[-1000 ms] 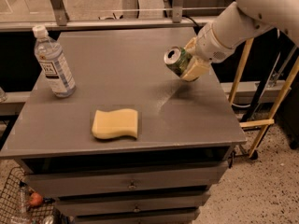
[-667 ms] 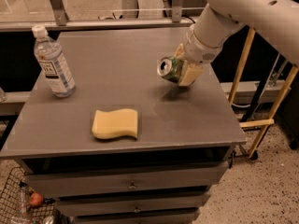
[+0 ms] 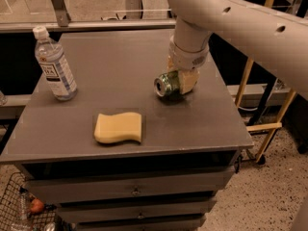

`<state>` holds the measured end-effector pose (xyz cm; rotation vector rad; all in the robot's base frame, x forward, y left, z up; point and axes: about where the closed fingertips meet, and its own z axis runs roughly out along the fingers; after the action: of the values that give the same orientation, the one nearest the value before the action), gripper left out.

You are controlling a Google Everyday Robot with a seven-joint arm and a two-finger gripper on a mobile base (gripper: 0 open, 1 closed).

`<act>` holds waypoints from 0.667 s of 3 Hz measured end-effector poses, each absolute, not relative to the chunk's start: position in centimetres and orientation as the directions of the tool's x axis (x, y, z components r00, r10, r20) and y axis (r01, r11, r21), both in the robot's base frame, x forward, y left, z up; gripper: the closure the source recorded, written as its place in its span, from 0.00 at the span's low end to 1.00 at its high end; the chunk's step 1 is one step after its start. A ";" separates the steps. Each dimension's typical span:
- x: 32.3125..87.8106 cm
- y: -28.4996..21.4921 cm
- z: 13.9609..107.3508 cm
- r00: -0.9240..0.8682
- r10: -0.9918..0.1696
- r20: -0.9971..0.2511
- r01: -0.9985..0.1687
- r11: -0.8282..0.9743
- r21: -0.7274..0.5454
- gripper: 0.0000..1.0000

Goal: Knock green can over

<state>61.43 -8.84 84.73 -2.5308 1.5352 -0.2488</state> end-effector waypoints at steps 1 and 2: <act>61.4 -8.2 84.2 0.514 -0.851 0.109 -0.831 -0.525 -0.181 1.00; 61.4 -8.2 84.2 0.513 -0.851 0.108 -0.832 -0.524 -0.182 0.81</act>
Offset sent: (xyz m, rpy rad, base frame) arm -0.0006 0.0058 -0.0046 -0.0664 0.0157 0.0595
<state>61.37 -8.21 84.21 -2.6382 1.4728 -0.2806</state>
